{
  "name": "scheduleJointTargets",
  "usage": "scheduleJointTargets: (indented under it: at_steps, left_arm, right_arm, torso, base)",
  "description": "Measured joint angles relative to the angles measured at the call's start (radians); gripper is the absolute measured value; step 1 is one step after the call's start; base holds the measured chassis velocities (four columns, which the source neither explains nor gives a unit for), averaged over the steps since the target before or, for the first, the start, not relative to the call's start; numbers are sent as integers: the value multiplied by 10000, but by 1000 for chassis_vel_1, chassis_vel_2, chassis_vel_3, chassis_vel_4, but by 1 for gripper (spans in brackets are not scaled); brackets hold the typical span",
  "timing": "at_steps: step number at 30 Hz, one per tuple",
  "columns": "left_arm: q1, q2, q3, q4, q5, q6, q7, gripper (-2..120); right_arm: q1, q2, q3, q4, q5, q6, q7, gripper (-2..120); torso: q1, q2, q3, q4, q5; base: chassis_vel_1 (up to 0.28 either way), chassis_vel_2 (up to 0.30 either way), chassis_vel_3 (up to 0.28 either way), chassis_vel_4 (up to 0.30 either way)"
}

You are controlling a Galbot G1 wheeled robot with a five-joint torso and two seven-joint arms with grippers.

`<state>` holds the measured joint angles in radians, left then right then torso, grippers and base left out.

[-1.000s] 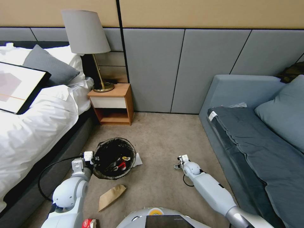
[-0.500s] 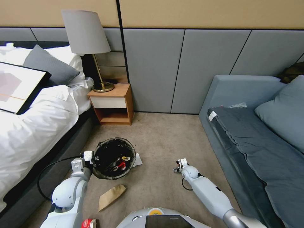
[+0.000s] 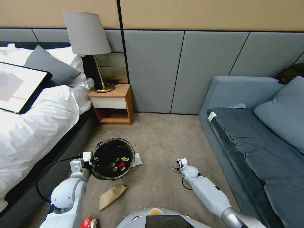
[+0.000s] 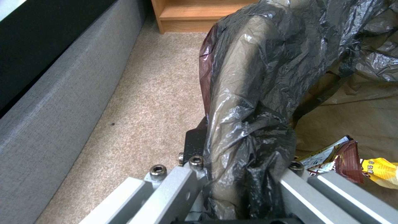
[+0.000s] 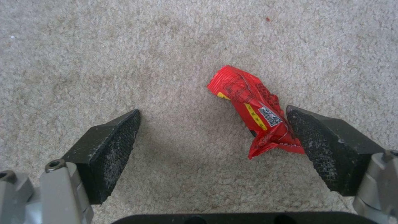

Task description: Pick up the trash bin, then pick up the garbage from the floor and place it into the trash bin.

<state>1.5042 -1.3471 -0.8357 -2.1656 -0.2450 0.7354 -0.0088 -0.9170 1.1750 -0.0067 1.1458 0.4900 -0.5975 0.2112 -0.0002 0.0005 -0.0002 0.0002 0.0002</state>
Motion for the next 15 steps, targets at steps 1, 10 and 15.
scheduleJointTargets:
  at_steps: [1, 10, 15]
  left_arm:
    - [-7, 4, -3, 23, 0, 0, 2, 0]
    - [-42, 36, -10, 35, -13, 0, 12, 0]
    - [-57, 44, -27, 76, -13, 0, 13, 0]
  right_arm:
    - [-15, -10, 20, 0, -5, 3, -1, 87]
    - [26, -64, 138, 0, -75, 74, -61, 87]
    - [-21, -319, 234, -4, -75, 113, -114, 87]
  torso:
    - [0, -1, 0, 1, 2]
    - [2, -4, 3, 5, 13]
    - [3, -6, 5, 13, 21]
  base:
    - [0, 0, 0, 0]
    - [0, 0, 0, 0]
    - [0, 0, 0, 0]
